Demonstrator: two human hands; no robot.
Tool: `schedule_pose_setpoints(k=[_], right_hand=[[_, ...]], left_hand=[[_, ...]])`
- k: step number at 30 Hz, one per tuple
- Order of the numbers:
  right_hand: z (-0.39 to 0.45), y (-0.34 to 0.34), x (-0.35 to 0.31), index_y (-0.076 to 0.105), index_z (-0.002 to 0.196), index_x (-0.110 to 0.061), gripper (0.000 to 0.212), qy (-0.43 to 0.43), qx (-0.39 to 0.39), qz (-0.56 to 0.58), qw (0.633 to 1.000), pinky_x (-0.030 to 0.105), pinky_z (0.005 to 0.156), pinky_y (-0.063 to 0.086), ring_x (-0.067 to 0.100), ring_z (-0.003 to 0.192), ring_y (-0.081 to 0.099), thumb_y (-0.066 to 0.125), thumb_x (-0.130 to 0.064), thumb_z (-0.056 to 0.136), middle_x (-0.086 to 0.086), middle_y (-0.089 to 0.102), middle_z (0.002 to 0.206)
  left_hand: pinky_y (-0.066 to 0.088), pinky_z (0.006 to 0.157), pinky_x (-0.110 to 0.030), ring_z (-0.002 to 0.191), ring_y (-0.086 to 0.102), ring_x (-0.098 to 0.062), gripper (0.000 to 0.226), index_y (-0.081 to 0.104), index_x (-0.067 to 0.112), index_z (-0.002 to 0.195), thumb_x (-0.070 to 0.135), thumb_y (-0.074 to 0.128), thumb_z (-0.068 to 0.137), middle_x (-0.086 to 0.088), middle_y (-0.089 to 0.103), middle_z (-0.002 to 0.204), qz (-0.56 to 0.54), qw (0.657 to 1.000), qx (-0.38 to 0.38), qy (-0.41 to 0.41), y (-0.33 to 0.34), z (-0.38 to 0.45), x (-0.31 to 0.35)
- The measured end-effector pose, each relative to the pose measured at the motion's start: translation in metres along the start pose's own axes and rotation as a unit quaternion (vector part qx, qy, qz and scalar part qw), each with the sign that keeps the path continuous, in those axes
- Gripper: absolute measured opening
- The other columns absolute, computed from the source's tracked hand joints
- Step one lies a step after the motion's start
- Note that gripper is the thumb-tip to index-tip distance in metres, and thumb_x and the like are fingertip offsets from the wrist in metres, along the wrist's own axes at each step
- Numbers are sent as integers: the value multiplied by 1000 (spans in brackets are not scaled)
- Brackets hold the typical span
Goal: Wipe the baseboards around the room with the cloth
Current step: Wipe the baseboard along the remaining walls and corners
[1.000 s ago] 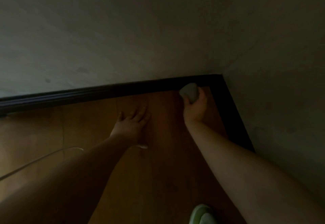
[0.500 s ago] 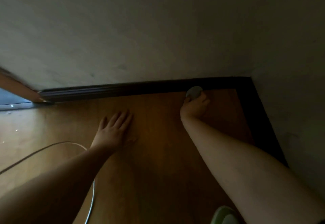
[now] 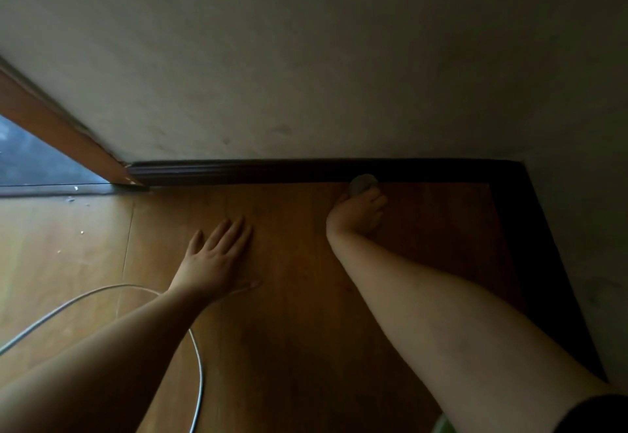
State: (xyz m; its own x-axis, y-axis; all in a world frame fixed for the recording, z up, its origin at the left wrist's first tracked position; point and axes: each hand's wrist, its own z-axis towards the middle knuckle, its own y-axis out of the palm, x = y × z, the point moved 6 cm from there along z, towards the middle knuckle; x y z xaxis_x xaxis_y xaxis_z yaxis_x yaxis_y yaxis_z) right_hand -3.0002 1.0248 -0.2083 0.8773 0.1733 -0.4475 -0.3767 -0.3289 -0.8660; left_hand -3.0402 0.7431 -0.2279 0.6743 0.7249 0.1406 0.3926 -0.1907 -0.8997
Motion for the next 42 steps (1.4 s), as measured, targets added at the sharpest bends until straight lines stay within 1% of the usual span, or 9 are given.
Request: schedule_pose_setpoints(k=[3, 10, 14, 16, 22, 28, 31, 35, 42], right_hand=[[-13, 7, -5, 41, 137, -13, 51, -52, -32, -14, 998, 44, 100, 37, 35, 124, 43, 60, -31, 94, 13, 39, 139], [-24, 0, -3, 44, 141, -19, 53, -240, -87, 24, 966, 42, 102, 44, 27, 124, 45, 63, -29, 92, 7, 45, 134], [-8, -22, 29, 42, 144, -16, 56, -79, 0, 90, 993, 46, 101, 44, 32, 124, 47, 62, -33, 94, 12, 44, 136], [2, -30, 34, 40, 145, -16, 57, -54, 23, 86, 995, 47, 102, 41, 35, 125, 46, 61, -32, 94, 15, 43, 137], [-13, -20, 0, 33, 146, -25, 52, -93, 20, 28, 995, 47, 93, 46, 35, 112, 49, 51, -36, 99, 16, 41, 130], [-64, 25, -36, 35, 145, -25, 51, -106, -55, 64, 991, 48, 94, 47, 34, 119, 46, 54, -33, 98, 14, 38, 137], [-77, 37, -46, 37, 143, -22, 51, -106, -50, 56, 992, 47, 94, 47, 35, 119, 47, 56, -31, 97, 14, 39, 136], [-88, 47, -50, 36, 144, -22, 54, -95, -36, 41, 994, 46, 94, 47, 35, 121, 46, 58, -29, 95, 15, 38, 138], [-101, 55, -58, 33, 146, -22, 60, -90, -57, 53, 993, 44, 99, 44, 36, 125, 42, 61, -22, 93, 16, 34, 141]], left_hand=[[5, 120, -57, 148, -18, -20, 115, -18, 29, 151, 88, 41, 72, 4, -25, 159, 0, 1000, -7, -2, 0, 4, -1], [0, 120, -57, 145, -26, -17, 123, -29, 30, 146, 90, 45, 68, 4, -32, 156, 29, 999, -40, 7, -5, 19, -1], [0, 120, -58, 143, -26, -14, 122, -31, 32, 145, 91, 43, 67, 5, -30, 157, 29, 999, -32, 6, -4, 19, -1], [0, 119, -58, 144, -25, -16, 123, -31, 33, 146, 92, 43, 67, 5, -30, 158, 27, 999, -32, 7, -2, 19, -2], [2, 119, -57, 143, -26, -15, 120, -35, 35, 142, 92, 41, 69, 6, -31, 157, 24, 999, -29, 3, -1, 16, -2], [6, 121, -56, 149, -19, -20, 125, -33, 29, 145, 85, 51, 72, 5, -32, 155, -2, 999, -28, -43, 0, -11, -21], [7, 122, -52, 151, -16, -23, 127, -32, 26, 145, 85, 52, 71, 2, -30, 158, -10, 994, -29, -102, 1, -32, -44], [9, 123, -46, 152, -12, -26, 134, -16, 15, 155, 84, 58, 67, -8, -21, 162, -41, 984, -23, -171, 2, -53, -65], [8, 123, -44, 151, -14, -24, 137, -19, 14, 154, 79, 64, 66, -5, -25, 159, -54, 981, -36, -185, 0, -51, -68]])
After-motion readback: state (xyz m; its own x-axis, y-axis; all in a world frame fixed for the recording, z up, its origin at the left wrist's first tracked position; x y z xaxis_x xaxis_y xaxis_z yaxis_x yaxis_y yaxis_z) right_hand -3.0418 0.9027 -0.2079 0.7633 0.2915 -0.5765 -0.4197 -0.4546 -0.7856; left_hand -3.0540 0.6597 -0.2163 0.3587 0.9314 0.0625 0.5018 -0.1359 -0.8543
